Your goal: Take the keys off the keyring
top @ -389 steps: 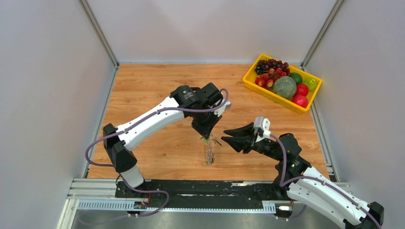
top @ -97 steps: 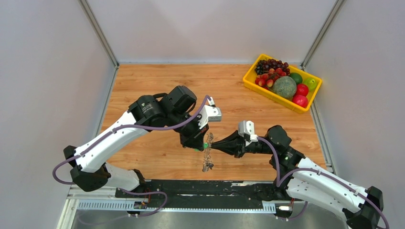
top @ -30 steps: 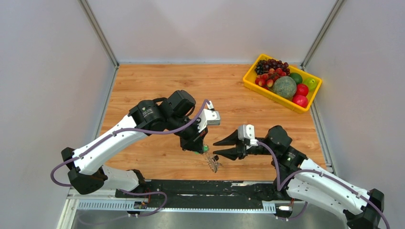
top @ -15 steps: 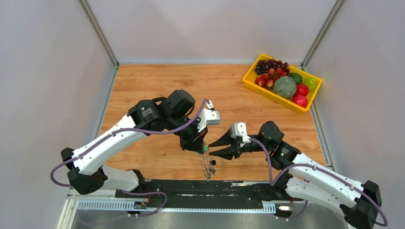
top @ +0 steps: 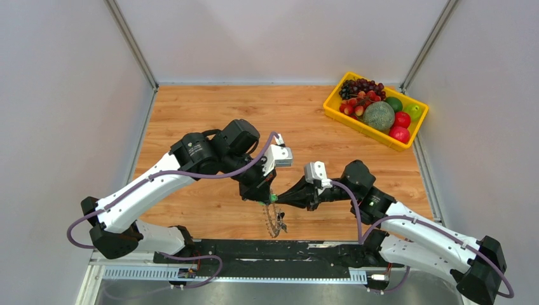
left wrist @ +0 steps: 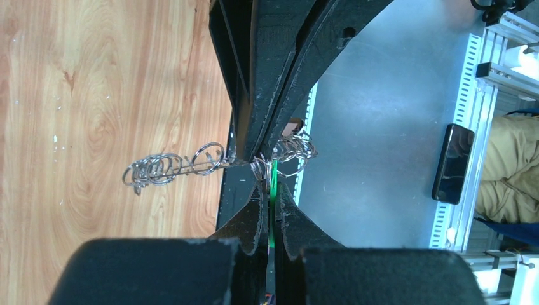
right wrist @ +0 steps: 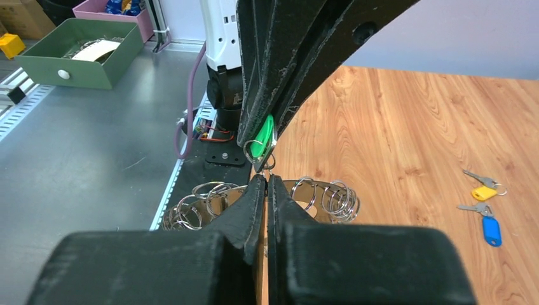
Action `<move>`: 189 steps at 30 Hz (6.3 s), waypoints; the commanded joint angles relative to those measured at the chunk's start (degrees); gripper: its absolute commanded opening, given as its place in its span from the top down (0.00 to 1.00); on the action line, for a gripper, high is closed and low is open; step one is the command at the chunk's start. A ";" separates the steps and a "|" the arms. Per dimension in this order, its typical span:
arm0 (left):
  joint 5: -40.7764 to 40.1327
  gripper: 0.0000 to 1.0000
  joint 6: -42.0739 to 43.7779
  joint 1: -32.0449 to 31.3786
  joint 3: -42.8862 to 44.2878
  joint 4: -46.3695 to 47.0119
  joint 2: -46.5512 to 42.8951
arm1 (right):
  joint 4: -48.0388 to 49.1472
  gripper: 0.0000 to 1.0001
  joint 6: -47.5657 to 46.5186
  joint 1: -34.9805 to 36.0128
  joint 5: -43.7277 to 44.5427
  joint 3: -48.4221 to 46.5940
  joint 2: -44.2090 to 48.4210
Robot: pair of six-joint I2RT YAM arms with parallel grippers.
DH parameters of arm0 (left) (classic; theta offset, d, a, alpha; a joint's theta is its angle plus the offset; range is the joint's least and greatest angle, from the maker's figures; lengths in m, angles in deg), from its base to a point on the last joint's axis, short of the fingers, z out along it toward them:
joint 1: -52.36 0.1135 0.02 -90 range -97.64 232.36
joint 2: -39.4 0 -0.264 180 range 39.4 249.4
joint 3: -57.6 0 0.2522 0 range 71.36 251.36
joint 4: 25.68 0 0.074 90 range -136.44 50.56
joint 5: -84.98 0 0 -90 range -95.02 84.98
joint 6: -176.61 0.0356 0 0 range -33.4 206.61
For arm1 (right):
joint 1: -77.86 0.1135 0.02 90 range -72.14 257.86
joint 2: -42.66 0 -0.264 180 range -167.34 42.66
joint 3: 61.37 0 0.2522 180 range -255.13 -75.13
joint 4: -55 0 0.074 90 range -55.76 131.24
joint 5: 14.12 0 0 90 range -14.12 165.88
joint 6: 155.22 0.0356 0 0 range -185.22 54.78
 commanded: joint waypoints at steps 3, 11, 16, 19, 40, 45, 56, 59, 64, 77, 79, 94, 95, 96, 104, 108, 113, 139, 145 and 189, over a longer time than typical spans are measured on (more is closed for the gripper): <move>1.50 1.00 1.13 -0.41 2.87 1.59 -2.47 | 1.19 1.00 1.50 0.33 -0.20 -1.88 0.28; 0.65 1.00 1.49 -0.35 1.78 1.75 -3.75 | -2.28 1.00 6.25 0.19 10.07 -2.82 3.11; 0.59 1.00 1.56 -0.36 1.10 2.11 -4.34 | -2.46 1.00 9.71 0.21 13.41 -3.59 4.09; 0.66 1.00 1.56 -0.38 0.71 2.22 -4.38 | -2.41 1.00 11.01 0.24 14.21 -4.13 3.94; 2.01 1.00 -0.62 -0.35 -6.80 11.74 -5.41 | 22.45 1.00 19.22 0.18 17.73 9.03 12.67; 2.97 1.00 -1.60 -0.36 -8.66 16.97 -6.63 | 27.38 1.00 20.07 0.26 17.47 11.16 11.63; 1.26 1.00 -2.59 -0.28 -11.31 19.43 -7.27 | 27.24 1.00 18.76 0.37 17.70 11.76 11.58; -1.70 1.00 -2.29 -0.32 -12.28 20.87 -8.57 | 25.13 1.00 18.21 0.38 18.06 12.93 13.46; -7.54 1.00 -2.53 -0.28 -11.94 22.72 -10.45 | 22.17 1.00 17.80 0.40 19.07 15.25 16.36; -6.84 1.00 -2.02 -0.32 -4.56 16.26 -7.80 | 19.43 1.00 17.27 0.40 19.49 18.33 17.53; -6.33 1.00 -2.04 -0.31 -3.83 15.58 -7.33 | 19.07 1.00 17.27 0.40 19.49 18.62 17.53; -3.27 1.00 -0.11 -0.30 -2.48 13.74 -5.81 | 8.35 0.78 10.79 0.40 15.09 9.31 16.40; -3.23 1.00 -0.11 -0.33 -2.45 13.71 -5.76 | 7.83 0.78 10.44 0.38 14.63 8.61 16.07; -3.14 1.00 -0.11 -0.35 -2.49 13.71 -5.72 | 7.38 0.77 10.15 0.40 14.35 8.07 15.70; -2.56 1.00 -0.29 -0.35 -2.35 13.62 -5.99 | 6.29 0.73 8.28 0.36 12.68 4.86 11.89; -2.41 1.00 -0.37 -0.27 -2.35 13.62 -6.27 | 6.05 0.68 7.95 0.36 11.90 3.78 10.02; -2.41 1.00 -0.40 -0.29 -2.40 13.64 -6.36 | 6.75 0.64 8.34 0.46 11.22 3.48 9.14; -2.32 1.00 -0.20 -0.28 -2.25 13.67 -6.11 | 6.91 0.99 8.22 1.33 11.48 2.01 7.45; -2.83 1.00 -0.23 -0.27 -2.70 13.56 -6.80 | 6.63 1.00 8.72 1.34 15.70 3.22 9.63; -2.52 1.00 -0.38 -0.27 -2.82 12.91 -7.52 | 3.26 0.53 7.58 1.34 12.69 0.38 7.12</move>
